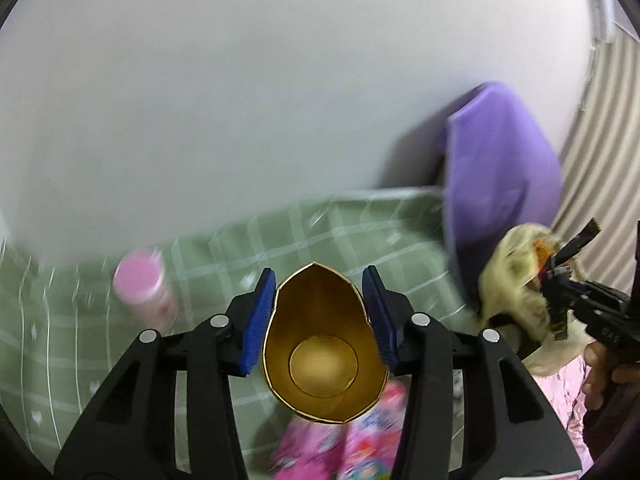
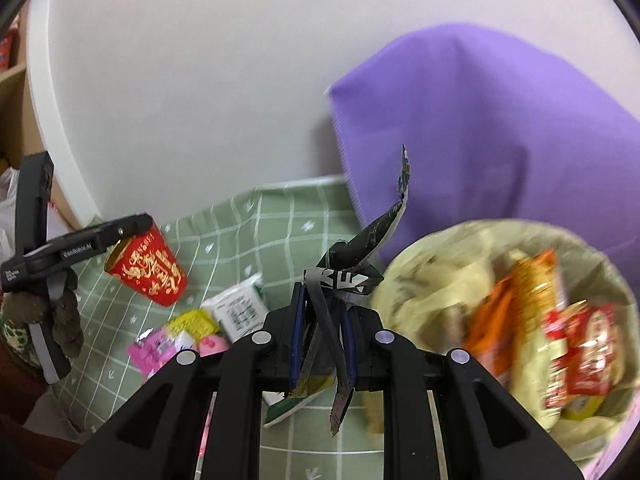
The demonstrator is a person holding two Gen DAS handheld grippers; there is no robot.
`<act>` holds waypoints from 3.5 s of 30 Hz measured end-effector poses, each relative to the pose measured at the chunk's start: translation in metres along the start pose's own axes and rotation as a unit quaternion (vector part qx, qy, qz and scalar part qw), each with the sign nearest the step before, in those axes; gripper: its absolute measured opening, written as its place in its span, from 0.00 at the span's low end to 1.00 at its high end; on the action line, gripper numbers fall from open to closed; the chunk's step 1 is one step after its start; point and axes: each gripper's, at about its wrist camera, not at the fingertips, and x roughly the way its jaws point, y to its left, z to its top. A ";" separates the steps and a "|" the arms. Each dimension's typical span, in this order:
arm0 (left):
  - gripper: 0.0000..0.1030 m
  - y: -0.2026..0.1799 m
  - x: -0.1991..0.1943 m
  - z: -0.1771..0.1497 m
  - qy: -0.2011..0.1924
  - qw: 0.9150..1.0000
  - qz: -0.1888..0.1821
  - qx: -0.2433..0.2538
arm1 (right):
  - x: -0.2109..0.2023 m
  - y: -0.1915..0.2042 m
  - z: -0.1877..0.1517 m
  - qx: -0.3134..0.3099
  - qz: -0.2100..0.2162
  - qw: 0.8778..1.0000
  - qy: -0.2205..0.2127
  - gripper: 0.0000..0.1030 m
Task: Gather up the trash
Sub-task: 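Carry the red cup and black strip over the yellow bag, then open both grippers to drop the cup and strip into the bag, then move both tools back to the remaining items on the table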
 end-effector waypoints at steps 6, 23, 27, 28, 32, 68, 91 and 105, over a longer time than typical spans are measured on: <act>0.42 -0.050 -0.001 0.040 -0.026 0.997 -0.053 0.041 | -0.037 -0.026 0.015 0.009 -0.037 0.998 -0.040 0.17; 0.42 -0.207 0.001 0.080 -0.052 0.968 -0.174 0.174 | -0.113 -0.115 0.000 0.067 -0.132 0.986 -0.079 0.17; 0.42 -0.226 0.007 0.082 -0.042 0.963 -0.201 0.172 | -0.122 -0.129 -0.008 0.079 -0.143 0.983 -0.080 0.17; 0.42 -0.230 0.009 0.083 -0.039 0.962 -0.209 0.168 | -0.123 -0.131 -0.010 0.082 -0.145 0.983 -0.080 0.17; 0.42 -0.243 0.017 0.085 -0.026 0.959 -0.237 0.155 | -0.124 -0.143 -0.016 0.094 -0.146 0.982 -0.076 0.17; 0.54 -0.264 0.135 0.029 0.153 0.943 -0.269 0.125 | -0.027 -0.169 -0.040 0.067 -0.117 0.988 0.073 0.37; 0.57 -0.096 0.032 0.051 0.035 0.991 -0.119 0.041 | -0.081 -0.115 0.001 0.062 -0.131 0.989 -0.042 0.46; 0.57 0.002 0.012 -0.048 0.087 0.996 -0.007 0.007 | 0.014 0.006 -0.015 -0.040 0.028 0.998 0.029 0.46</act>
